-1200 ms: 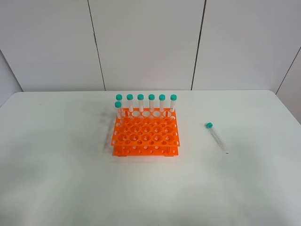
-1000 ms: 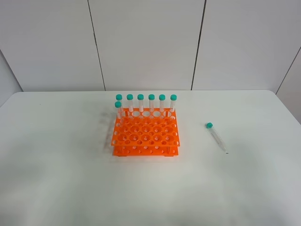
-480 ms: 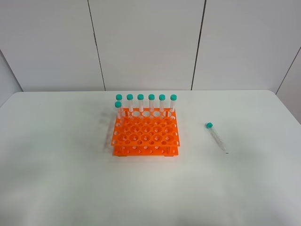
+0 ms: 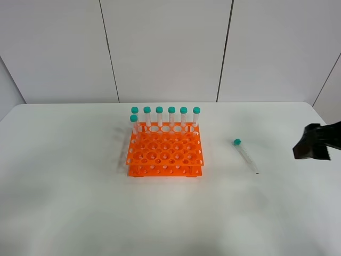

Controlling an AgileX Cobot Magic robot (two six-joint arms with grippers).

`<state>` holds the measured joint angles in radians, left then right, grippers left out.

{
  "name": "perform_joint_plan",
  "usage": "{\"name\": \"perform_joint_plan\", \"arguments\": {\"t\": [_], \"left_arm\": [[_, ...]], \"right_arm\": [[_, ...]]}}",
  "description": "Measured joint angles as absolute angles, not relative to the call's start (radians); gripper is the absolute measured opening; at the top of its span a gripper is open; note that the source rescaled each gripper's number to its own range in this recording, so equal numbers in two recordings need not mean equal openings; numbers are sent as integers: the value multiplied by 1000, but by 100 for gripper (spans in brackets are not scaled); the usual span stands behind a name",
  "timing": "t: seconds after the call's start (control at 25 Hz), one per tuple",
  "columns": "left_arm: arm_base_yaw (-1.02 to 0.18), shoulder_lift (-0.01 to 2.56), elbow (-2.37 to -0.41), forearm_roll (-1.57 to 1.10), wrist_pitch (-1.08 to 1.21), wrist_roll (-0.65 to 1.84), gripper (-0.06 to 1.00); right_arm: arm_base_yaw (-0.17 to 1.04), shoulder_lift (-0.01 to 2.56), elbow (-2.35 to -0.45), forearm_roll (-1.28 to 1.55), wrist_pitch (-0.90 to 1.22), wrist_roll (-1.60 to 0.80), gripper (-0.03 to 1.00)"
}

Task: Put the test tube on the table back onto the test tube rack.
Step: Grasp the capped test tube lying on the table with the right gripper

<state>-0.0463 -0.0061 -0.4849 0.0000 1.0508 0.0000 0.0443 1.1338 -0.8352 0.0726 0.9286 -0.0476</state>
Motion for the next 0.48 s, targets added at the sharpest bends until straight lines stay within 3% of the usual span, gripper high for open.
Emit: {"name": "perform_joint_plan", "arguments": {"t": [0.48], "left_arm": [[-46,-6,-485,0,1051,0,100]], "right_arm": [[44,1791,-1258,121,925,-192,100]]}}
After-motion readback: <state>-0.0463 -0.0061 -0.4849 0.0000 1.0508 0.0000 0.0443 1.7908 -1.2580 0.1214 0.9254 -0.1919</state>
